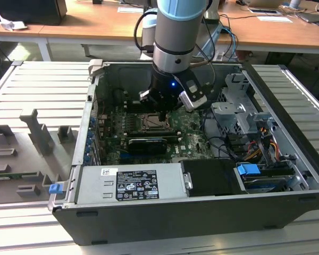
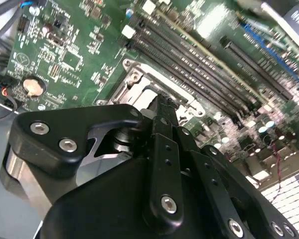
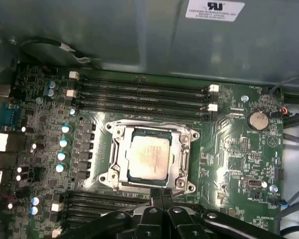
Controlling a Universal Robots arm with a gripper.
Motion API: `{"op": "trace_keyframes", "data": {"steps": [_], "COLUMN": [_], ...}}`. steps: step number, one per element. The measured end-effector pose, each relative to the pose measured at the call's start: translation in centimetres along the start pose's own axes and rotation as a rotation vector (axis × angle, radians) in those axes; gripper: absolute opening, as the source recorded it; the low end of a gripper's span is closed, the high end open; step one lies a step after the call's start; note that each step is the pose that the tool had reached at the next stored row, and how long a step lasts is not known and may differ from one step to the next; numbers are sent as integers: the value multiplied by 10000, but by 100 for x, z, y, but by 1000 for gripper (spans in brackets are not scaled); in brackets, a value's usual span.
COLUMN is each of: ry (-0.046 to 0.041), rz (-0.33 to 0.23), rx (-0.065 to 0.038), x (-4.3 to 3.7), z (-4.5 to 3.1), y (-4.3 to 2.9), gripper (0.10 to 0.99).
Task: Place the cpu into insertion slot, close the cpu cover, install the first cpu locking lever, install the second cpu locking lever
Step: 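Install the second cpu locking lever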
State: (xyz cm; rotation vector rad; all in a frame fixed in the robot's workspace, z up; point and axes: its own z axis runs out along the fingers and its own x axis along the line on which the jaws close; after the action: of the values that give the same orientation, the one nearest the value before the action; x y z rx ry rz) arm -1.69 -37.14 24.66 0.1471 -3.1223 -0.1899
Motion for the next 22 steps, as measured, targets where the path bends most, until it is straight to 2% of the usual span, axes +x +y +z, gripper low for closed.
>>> {"op": "trace_keyframes", "data": {"steps": [4, 6, 7, 12, 14, 17, 20, 22], "ry": [-1, -1, -1, -2, -2, -2, -10, -33], "rz": [-1, 1, -1, 0, -1, 0, -3, -5], "rx": [-16, -18, -21, -25, -27, -30, -130, -357], "x": [21, 56, 108, 272, 344, 383, 388, 396], "z": [-9, -10, -9, 14, 70, 152, 190, 198], "y": [-86, -102, -99, -91, -91, -97, -103, -104], "gripper": [106, 106, 106, 106, 106, 106, 106, 106]}}
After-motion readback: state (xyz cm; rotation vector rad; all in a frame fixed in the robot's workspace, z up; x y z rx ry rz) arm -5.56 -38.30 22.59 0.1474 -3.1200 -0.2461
